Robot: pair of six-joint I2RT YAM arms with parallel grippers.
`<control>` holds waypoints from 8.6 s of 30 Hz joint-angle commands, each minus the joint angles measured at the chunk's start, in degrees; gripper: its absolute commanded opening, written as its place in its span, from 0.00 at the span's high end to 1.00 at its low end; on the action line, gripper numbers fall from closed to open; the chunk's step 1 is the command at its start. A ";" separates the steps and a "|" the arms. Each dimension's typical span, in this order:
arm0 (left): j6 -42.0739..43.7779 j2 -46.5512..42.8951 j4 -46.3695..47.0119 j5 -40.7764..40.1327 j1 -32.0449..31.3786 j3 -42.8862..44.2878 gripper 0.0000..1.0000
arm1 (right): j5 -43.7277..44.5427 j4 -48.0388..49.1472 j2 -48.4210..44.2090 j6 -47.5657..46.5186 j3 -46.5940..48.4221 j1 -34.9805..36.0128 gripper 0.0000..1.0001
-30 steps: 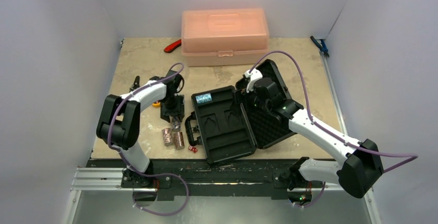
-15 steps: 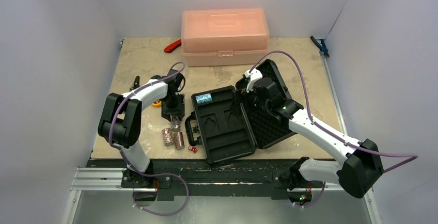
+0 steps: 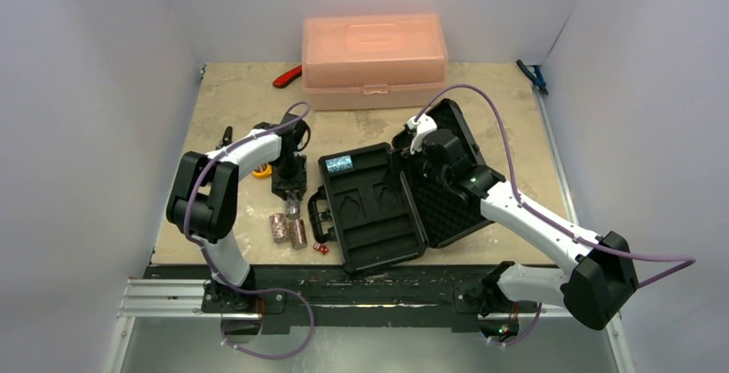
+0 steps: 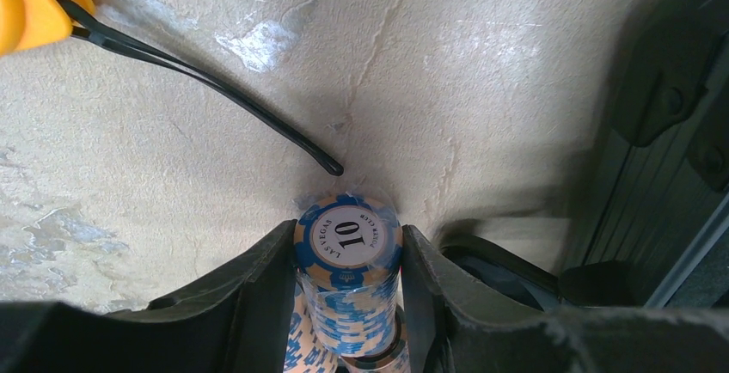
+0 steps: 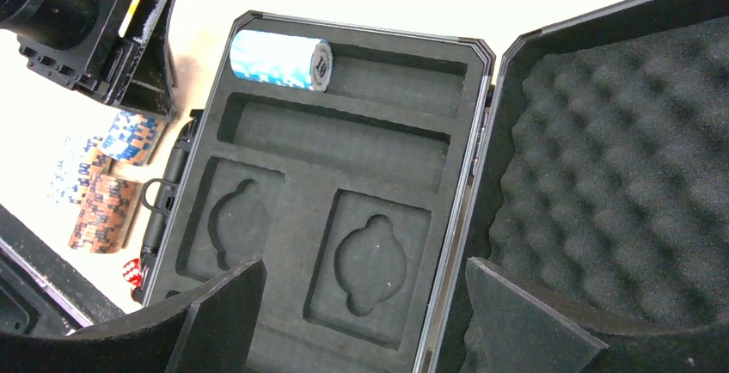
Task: Pack up texas hold em set
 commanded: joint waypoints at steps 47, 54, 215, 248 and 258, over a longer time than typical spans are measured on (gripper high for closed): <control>-5.69 -37.97 4.54 22.79 -0.91 -0.45 1.00 | -30.44 29.68 -7.09 0.26 -6.01 2.39 0.09; -5.62 -38.75 4.17 26.01 -1.46 0.17 1.00 | -24.63 35.60 -7.06 -14.83 -8.02 10.97 0.02; 4.88 -75.81 -5.85 -7.45 -3.16 -14.30 0.16 | -14.50 -7.82 35.44 -79.01 33.25 0.19 1.00; 4.73 -76.29 -5.85 -8.40 -2.72 -14.49 0.16 | -11.83 -2.70 40.53 -78.66 34.05 4.42 0.94; 4.74 -76.71 -5.84 -8.51 -2.64 -14.57 0.16 | -11.18 1.84 37.23 -77.21 28.47 4.80 0.50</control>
